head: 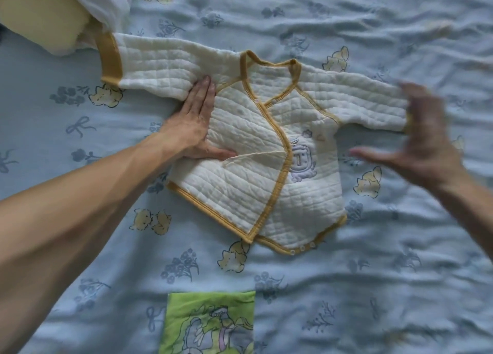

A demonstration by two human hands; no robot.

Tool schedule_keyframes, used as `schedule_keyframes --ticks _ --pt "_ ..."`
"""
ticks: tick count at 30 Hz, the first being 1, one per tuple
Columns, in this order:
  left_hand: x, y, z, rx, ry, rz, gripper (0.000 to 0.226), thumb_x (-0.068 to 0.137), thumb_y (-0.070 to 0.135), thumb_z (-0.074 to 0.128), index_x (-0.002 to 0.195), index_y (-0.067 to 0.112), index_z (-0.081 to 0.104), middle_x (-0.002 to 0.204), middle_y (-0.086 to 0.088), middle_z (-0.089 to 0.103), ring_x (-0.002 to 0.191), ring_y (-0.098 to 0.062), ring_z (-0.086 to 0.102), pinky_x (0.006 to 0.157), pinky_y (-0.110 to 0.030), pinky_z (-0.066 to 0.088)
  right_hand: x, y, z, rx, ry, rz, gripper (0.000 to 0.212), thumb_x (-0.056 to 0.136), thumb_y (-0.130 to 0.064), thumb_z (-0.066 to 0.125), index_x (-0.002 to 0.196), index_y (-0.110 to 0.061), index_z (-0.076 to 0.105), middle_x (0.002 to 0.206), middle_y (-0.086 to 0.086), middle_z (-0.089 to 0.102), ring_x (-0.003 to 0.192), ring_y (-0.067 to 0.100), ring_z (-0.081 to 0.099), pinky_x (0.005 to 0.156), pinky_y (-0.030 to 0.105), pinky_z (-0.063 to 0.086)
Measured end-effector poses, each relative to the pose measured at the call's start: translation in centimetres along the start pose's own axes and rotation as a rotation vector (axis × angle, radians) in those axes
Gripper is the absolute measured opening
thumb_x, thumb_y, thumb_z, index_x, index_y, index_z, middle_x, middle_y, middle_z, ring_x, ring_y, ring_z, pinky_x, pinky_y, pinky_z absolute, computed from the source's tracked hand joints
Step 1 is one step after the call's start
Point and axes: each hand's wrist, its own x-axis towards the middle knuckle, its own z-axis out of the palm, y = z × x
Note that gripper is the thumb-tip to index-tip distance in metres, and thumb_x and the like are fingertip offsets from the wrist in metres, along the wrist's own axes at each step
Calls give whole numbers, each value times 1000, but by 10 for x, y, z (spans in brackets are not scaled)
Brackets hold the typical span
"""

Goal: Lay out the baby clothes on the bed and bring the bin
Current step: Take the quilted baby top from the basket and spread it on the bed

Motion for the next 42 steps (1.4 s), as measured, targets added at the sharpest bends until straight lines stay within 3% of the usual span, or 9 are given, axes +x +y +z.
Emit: schedule_keyframes --ticks 3,6,14,19,24,29,32,35,42 --pt "0 0 -1 7 3 -11 142 47 85 38 143 2 -26 152 -11 -32 142 -20 -28 114 -27 -18 -1 -56 40 -350 -429 -116 139 42 -86 59 148 -35 -15 155 5 -29 143 29 -23 110 61 -7" --pt "1 1 -1 4 -4 -25 144 46 85 39 143 2 -25 153 -11 -32 141 -20 -28 114 -27 -17 5 -54 66 -336 -587 17 147 41 -80 68 143 -35 -28 146 6 -44 136 28 -39 104 70 -8" --pt "-9 11 -12 7 -20 -40 136 57 81 45 144 2 -22 153 -18 -29 143 -28 -24 117 -33 -12 14 -63 70 -388 -748 135 152 44 -75 72 138 -30 -38 140 9 -52 130 31 -46 103 74 -10" --pt "-62 75 10 -51 265 226 92 81 58 57 151 15 15 159 -14 -2 146 -32 1 118 -50 12 13 -58 76 -353 -729 130 154 35 -79 67 136 -32 -39 139 6 -53 129 29 -47 101 73 -14" --pt "-57 114 28 125 71 182 109 75 68 58 151 21 -4 156 -17 -17 142 -41 -16 114 -60 -4 12 -59 77 -325 -726 130 152 28 -81 56 134 -34 -42 139 6 -54 130 28 -47 101 73 -14" --pt "-29 120 2 179 -105 75 119 64 57 77 147 37 -6 155 -17 -12 141 -47 -8 110 -63 16 11 -61 76 -350 -743 154 152 35 -81 63 134 -33 -41 139 6 -53 130 28 -46 102 73 -14" --pt "-21 128 -16 193 -133 23 107 63 39 83 144 34 13 151 -18 0 135 -49 15 89 -52 45 10 -61 75 -357 -739 155 152 37 -81 65 135 -33 -40 139 7 -52 131 29 -45 101 73 -13" --pt "-20 121 -27 223 6 99 67 75 14 72 130 20 34 141 -19 19 113 -40 43 63 -36 39 11 -63 74 -355 -743 150 153 33 -83 62 135 -33 -40 140 6 -52 131 29 -45 101 72 -14" --pt "-46 48 -33 -165 228 152 40 76 19 73 111 16 54 110 -7 42 84 -21 50 68 -30 41 9 -61 72 -338 -736 137 154 36 -79 69 137 -34 -39 140 5 -52 131 27 -45 100 72 -14"
